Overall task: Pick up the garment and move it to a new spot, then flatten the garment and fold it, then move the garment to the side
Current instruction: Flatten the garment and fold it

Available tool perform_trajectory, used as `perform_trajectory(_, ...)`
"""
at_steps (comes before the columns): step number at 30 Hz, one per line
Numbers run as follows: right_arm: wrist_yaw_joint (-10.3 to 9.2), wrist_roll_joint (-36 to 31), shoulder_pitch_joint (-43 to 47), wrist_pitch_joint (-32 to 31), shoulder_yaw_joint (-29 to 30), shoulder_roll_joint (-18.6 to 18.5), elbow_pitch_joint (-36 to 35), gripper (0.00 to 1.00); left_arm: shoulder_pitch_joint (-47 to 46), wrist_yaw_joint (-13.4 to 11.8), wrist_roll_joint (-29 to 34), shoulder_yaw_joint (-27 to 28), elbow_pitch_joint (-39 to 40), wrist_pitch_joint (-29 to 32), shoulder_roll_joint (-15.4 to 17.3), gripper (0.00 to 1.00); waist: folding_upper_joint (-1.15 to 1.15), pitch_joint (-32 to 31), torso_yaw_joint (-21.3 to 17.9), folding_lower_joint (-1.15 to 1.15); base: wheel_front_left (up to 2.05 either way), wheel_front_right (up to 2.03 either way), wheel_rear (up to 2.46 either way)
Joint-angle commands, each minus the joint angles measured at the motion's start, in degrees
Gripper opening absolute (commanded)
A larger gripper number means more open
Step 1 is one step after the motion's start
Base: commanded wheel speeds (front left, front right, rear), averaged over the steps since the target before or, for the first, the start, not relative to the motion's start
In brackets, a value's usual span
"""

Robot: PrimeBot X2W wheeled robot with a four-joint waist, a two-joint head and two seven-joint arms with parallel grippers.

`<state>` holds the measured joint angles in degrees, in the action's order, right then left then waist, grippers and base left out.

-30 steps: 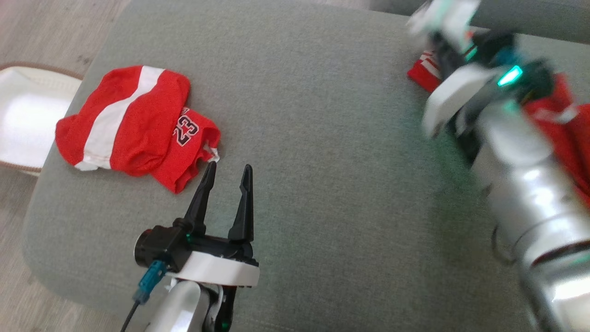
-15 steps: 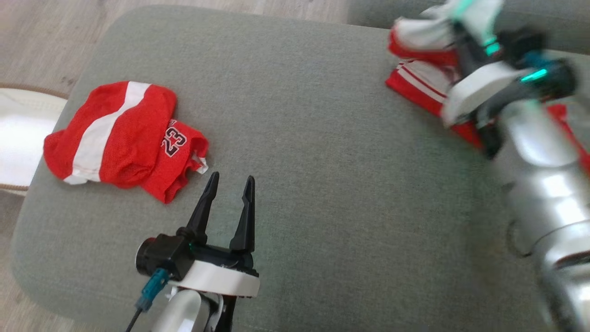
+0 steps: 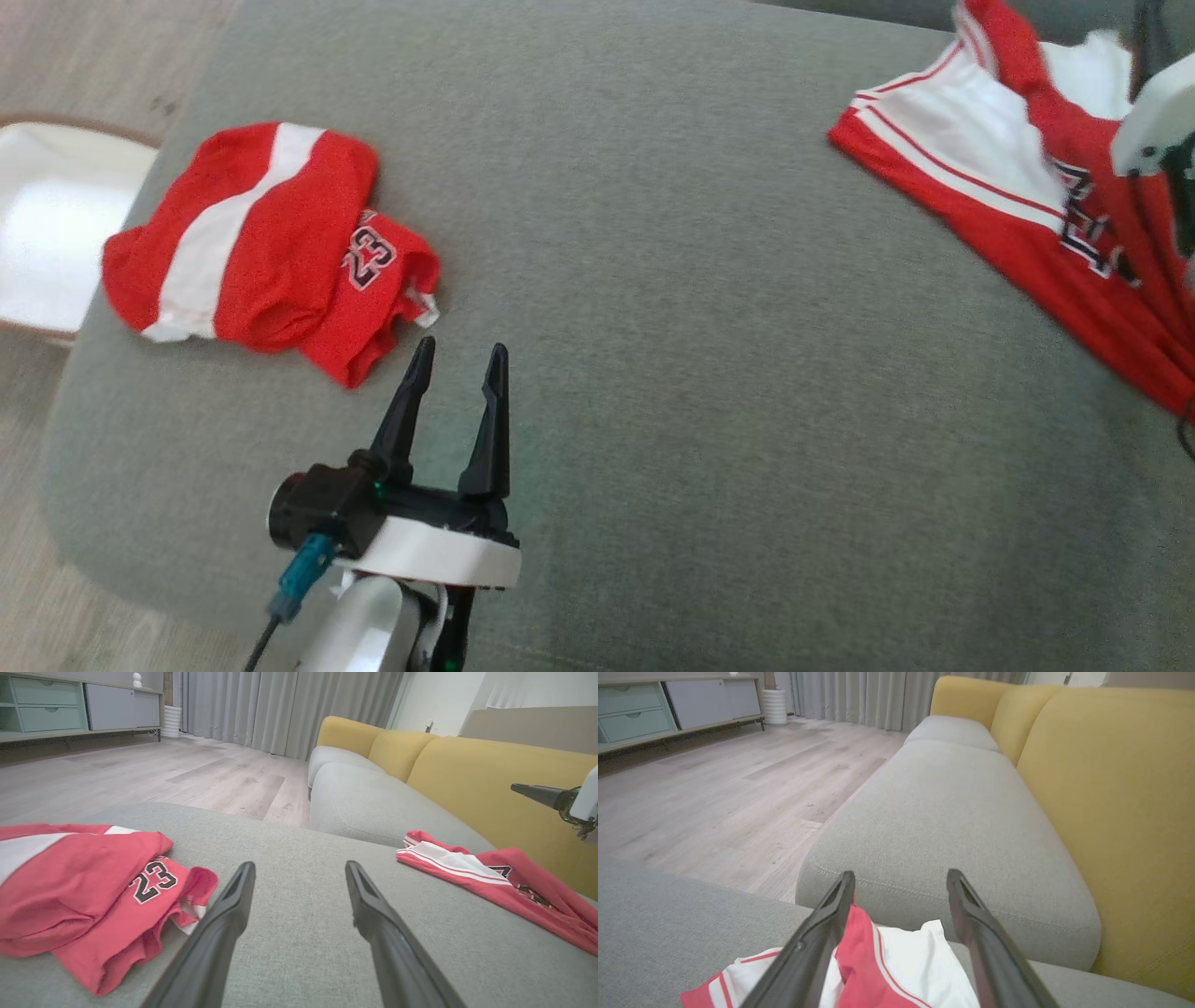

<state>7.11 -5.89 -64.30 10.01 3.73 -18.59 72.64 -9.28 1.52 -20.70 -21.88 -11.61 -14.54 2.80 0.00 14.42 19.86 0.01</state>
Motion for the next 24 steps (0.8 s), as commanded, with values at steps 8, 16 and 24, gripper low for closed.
perform_trajectory(8,0.37,-0.11,1.59,4.77,-1.12,7.99,-4.98,1.0,-2.37,0.21,1.29,5.65,2.88,-0.46,0.08,1.0,0.0,-3.15,-9.89,-0.01,0.0,0.0,0.0)
perform_trajectory(16,0.37,9.77,13.82,4.96,-6.84,11.37,-22.45,1.0,-2.0,0.89,2.73,9.06,3.85,-0.46,0.08,1.0,0.0,-5.76,-16.08,-0.01,0.0,0.0,0.0)
perform_trajectory(24,0.37,17.02,36.16,4.97,-9.27,12.73,-44.04,1.0,-0.54,1.38,3.18,9.95,3.82,-0.46,0.08,1.0,0.0,-7.83,-18.9,-0.01,0.0,0.0,0.0)
